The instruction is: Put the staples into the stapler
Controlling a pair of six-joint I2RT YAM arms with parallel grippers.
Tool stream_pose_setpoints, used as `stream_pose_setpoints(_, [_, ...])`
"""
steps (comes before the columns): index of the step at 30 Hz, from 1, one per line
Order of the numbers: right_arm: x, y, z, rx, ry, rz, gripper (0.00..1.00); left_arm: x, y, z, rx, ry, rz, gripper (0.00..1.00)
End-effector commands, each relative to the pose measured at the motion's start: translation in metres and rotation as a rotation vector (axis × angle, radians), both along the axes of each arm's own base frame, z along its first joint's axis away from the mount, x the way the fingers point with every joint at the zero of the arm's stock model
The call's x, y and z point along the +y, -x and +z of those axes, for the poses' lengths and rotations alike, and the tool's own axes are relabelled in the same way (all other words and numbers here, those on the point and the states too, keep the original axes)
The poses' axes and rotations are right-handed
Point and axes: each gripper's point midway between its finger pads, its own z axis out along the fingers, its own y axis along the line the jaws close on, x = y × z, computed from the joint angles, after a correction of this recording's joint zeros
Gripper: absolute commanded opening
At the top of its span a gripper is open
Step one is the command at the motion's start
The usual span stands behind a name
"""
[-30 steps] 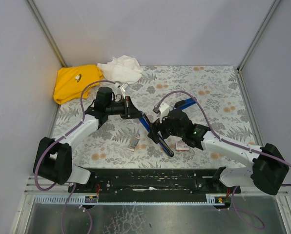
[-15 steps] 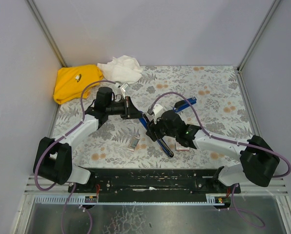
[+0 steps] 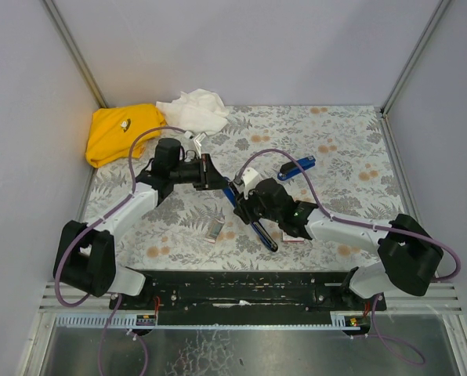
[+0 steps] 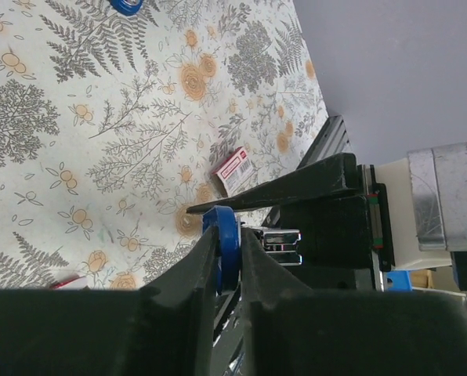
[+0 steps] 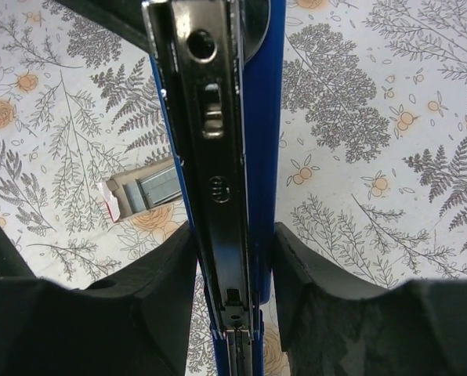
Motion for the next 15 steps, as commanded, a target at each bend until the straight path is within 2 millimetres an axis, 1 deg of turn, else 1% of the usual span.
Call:
stream_pose_setpoints(1, [-0.010,-0.024,0.020,-0.076,-0.024,-0.137,0.00,0.006,-0.007,0.027,-0.116,-0.045,0.031,0.28])
stream_pose_setpoints(2, [-0.014,-0.026,0.019,-0.076,-0.009,-0.158,0.00,0.010,-0.010,0.029,-0.138,-0.066,0.059,0.41])
stream_pose_setpoints(4, [-0.023,-0.030,0.017,-0.067,0.022,-0.203,0.00,0.018,-0.015,0.033,-0.185,-0.099,0.120,0.57])
stream_pose_setpoints(5, [-0.028,-0.032,0.015,-0.060,0.033,-0.226,0.00,0.022,-0.017,0.037,-0.210,-0.112,0.149,0.64])
stream_pose_setpoints(7, [-0.037,-0.036,0.009,-0.043,0.041,-0.264,0.00,0.031,-0.021,0.044,-0.258,-0.142,0.207,0.75])
stream_pose_setpoints(11, [-0.054,-0.047,-0.004,0.009,0.068,-0.335,0.00,0.051,-0.028,0.058,-0.339,-0.193,0.335,0.86])
stream_pose_setpoints(15, [-0.064,-0.059,-0.020,0.072,0.136,-0.374,0.00,0.070,-0.031,0.068,-0.389,-0.227,0.445,0.89])
